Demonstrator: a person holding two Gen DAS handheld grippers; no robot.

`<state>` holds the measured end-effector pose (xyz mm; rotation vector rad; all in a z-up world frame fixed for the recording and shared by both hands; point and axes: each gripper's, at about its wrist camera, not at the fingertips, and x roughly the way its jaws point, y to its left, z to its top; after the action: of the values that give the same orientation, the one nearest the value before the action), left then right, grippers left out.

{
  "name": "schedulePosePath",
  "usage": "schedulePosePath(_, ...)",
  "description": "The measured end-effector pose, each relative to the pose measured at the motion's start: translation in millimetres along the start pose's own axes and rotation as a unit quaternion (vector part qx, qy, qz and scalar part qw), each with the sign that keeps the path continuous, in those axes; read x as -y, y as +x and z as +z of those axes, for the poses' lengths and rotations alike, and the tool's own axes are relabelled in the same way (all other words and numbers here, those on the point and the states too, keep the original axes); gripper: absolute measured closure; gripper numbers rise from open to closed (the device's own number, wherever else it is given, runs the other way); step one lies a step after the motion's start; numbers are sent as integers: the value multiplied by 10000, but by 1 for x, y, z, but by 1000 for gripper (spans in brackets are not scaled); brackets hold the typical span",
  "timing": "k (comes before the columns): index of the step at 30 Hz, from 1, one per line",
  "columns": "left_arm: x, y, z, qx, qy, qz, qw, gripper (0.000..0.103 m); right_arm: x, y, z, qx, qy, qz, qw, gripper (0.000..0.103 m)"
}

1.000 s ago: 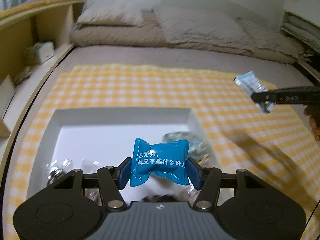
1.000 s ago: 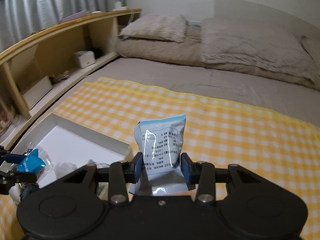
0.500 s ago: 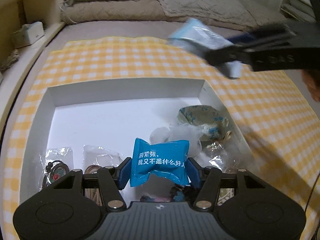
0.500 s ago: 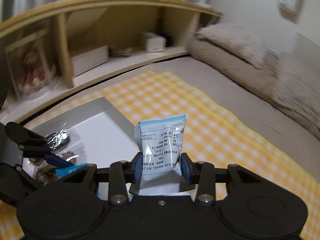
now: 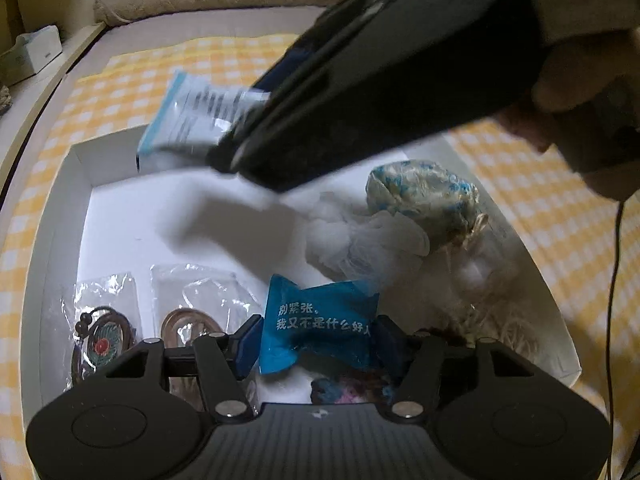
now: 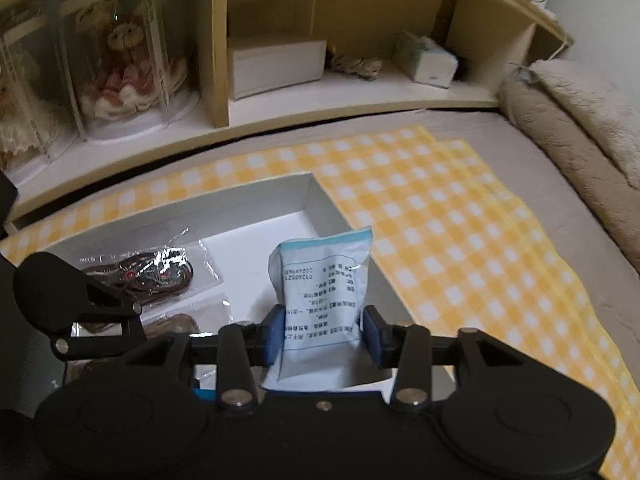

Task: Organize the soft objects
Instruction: 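Carry both packets over the white box with both tools, then open the right tool to drop the white packet while the left tool releases the blue packet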

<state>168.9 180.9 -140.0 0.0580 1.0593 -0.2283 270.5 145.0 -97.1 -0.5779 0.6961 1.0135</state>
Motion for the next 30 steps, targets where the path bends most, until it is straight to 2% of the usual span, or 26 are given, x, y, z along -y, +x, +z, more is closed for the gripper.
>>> schedulePosePath(1, 0, -1, 0, 20, -4, 13, 10000, 36, -1, 2, -1, 34, 19, -28, 10000, 38)
schedulePosePath(2, 0, 0, 0, 25, 11, 17, 10000, 34, -1, 1, -2, 99, 76, -118, 9999, 36)
schedulePosePath(6, 0, -2, 1, 83, -38, -54, 9999, 27, 11, -5, -5, 120, 531, 11, 9985, 36)
schedulePosePath(13, 2, -11, 3, 195, -144, -24, 9997, 19, 17, -22, -13, 125, 692, -73, 9975, 36)
schedulePosePath(30, 26, -51, 5, 638, -201, -5, 9978, 14, 8, -81, -25, 395, 1100, -217, 9929, 33)
